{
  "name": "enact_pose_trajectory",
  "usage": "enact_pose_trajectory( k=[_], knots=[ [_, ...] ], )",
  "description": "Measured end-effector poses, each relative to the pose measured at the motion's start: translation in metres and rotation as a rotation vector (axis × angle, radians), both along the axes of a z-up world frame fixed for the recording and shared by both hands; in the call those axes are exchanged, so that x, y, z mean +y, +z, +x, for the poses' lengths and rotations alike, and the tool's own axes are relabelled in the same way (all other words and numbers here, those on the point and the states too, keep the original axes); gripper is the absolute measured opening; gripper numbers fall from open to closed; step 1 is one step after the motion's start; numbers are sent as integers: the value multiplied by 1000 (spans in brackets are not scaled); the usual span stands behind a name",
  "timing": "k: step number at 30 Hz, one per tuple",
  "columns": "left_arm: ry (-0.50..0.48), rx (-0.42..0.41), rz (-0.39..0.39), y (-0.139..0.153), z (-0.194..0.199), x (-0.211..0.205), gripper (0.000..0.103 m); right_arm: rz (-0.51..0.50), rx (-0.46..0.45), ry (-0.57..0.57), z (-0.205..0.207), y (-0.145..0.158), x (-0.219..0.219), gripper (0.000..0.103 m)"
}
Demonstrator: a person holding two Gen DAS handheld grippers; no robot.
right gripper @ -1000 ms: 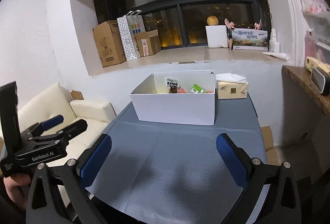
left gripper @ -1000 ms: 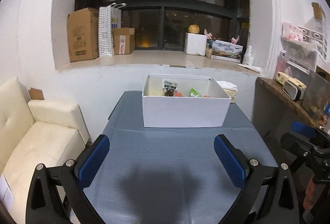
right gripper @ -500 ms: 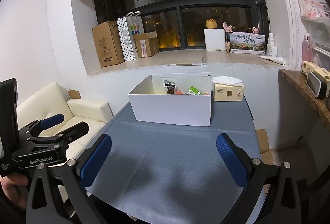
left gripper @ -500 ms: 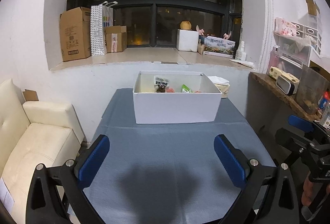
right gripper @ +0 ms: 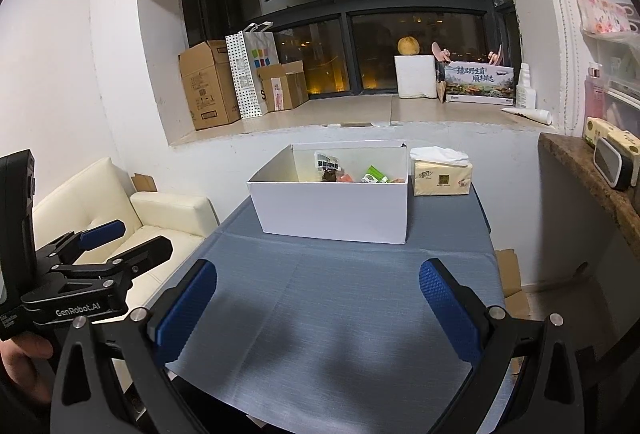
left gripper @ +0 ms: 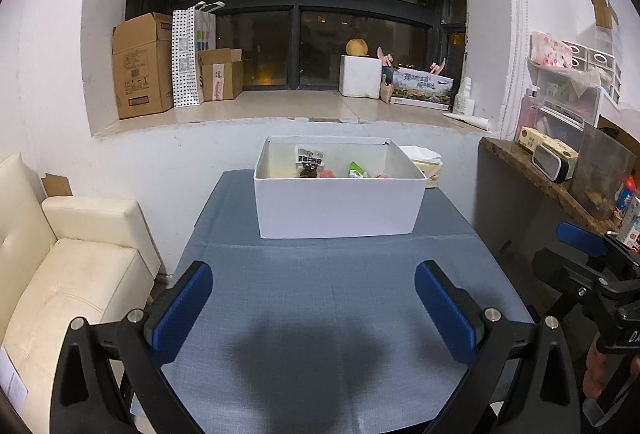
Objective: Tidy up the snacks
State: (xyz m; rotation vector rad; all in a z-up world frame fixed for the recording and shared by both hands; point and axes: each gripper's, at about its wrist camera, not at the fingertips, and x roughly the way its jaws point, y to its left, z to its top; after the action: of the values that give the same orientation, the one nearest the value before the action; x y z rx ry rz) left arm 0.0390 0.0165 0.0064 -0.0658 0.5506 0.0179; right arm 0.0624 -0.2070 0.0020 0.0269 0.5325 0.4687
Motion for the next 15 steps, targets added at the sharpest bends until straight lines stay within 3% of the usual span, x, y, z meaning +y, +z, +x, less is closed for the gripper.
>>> enact_pose_trajectory(
  k=[15],
  knots=[
    [-17,8,-12,0,0,-3,103,-7,1,-1,-1,1,0,103]
  ],
)
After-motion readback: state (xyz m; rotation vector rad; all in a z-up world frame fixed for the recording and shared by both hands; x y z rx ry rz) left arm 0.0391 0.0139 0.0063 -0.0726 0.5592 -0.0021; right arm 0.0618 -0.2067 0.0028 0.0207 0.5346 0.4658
